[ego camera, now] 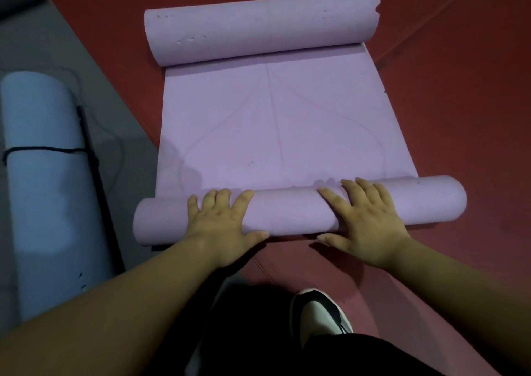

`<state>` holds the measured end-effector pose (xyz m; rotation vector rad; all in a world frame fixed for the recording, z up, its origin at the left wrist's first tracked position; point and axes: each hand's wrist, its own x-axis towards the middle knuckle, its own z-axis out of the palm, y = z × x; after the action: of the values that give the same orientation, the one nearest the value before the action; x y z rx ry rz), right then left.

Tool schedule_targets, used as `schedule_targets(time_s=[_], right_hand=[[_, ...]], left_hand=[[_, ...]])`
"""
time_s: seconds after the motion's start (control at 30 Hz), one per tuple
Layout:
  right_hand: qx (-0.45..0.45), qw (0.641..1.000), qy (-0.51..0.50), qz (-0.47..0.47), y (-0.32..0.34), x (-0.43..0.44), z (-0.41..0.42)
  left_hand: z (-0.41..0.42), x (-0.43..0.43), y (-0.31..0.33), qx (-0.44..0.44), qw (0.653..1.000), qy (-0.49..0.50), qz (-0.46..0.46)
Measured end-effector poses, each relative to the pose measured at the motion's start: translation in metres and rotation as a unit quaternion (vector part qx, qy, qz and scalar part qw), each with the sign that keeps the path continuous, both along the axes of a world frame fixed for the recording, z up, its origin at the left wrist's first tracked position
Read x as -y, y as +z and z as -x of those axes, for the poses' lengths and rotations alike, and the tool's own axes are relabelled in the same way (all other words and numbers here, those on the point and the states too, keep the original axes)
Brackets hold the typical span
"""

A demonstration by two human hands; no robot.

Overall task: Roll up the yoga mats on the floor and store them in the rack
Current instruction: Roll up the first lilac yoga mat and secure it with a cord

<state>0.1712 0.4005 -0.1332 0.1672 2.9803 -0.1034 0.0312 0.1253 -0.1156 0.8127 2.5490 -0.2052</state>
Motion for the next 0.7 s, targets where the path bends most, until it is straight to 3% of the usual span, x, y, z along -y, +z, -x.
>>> schedule_targets(time_s=[0.2,0.4,0.7], right_hand=[[-0.001,1.0,0.011,-0.012,0.0,-0.007,0.01],[0.066,0.998,0.013,-0.007,0.006,-0.02,0.03],[-0.031,0.999,0.026,-0.034,-0.005,-0.009,0.012]], left_hand=[[0.012,-0.006,0.005,0.029,1.0,0.005,0.006],[-0.014,0.004,-0.003,-0.053,0.998,-0.002,-0.038],[0.011,-0.003,0.003,0.006,1.0,-0.005,0.001]])
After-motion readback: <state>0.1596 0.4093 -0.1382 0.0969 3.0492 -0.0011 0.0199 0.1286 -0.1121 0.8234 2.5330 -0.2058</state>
